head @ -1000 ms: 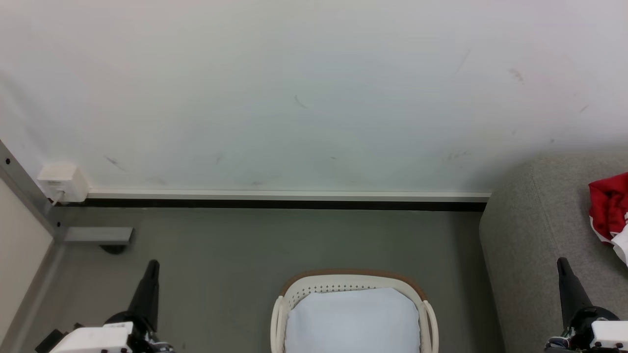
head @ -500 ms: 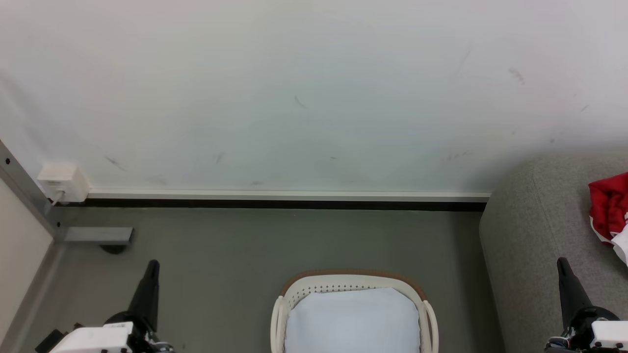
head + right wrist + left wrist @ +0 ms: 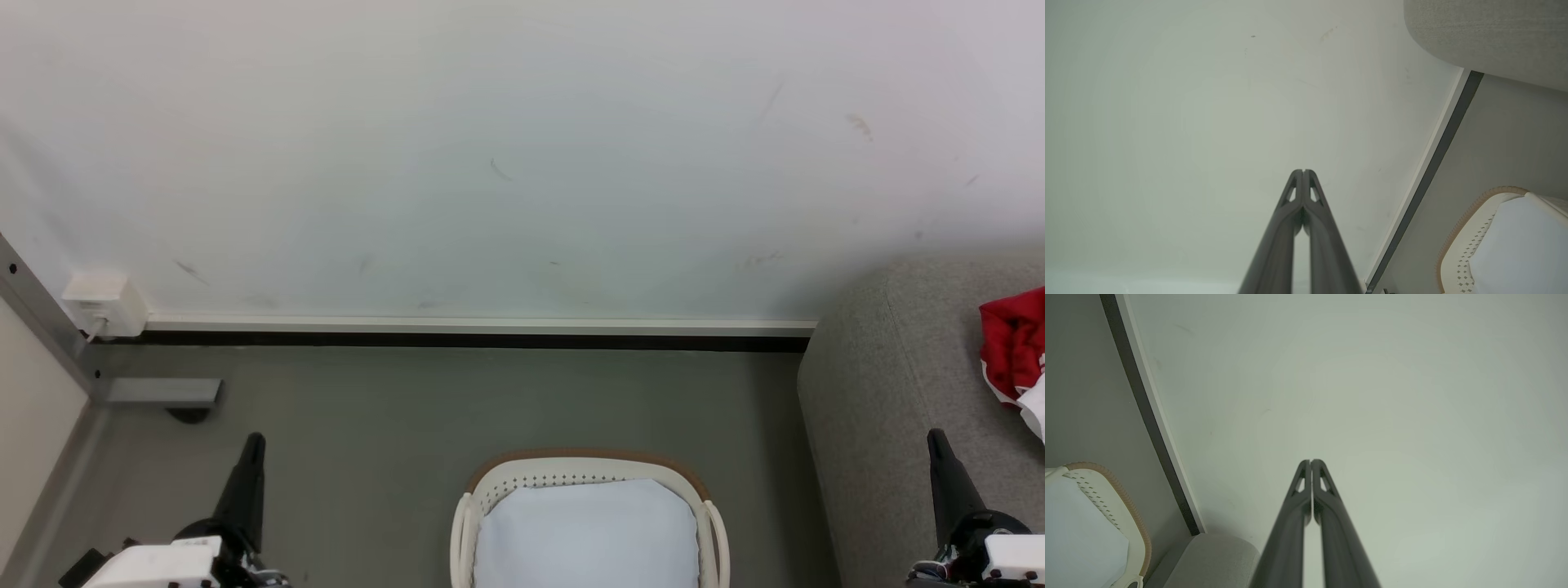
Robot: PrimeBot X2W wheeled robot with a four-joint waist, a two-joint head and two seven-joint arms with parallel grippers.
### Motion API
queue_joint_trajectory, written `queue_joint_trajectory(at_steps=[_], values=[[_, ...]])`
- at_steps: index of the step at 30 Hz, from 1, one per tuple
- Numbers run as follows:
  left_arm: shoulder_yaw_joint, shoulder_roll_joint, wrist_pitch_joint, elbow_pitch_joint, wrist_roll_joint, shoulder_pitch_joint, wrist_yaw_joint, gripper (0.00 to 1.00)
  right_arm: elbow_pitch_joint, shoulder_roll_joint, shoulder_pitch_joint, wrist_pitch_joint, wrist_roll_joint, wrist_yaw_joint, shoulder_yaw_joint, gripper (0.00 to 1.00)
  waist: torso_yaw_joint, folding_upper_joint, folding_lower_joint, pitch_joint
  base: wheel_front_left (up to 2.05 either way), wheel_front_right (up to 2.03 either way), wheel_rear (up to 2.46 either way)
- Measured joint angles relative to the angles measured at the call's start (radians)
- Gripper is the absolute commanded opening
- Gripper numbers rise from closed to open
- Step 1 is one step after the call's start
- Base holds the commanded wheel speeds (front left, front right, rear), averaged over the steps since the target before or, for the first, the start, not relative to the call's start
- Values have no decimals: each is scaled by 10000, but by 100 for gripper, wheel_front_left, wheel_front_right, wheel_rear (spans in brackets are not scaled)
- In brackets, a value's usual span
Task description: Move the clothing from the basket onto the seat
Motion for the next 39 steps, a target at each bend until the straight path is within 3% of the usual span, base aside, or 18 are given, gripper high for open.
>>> queue_joint_trajectory(at_steps=[39], values=[[0, 0, 0, 0, 0, -1, -2, 0, 4, 21, -1, 42, -15, 0, -36, 0, 0, 0, 0, 0, 0, 0, 0]])
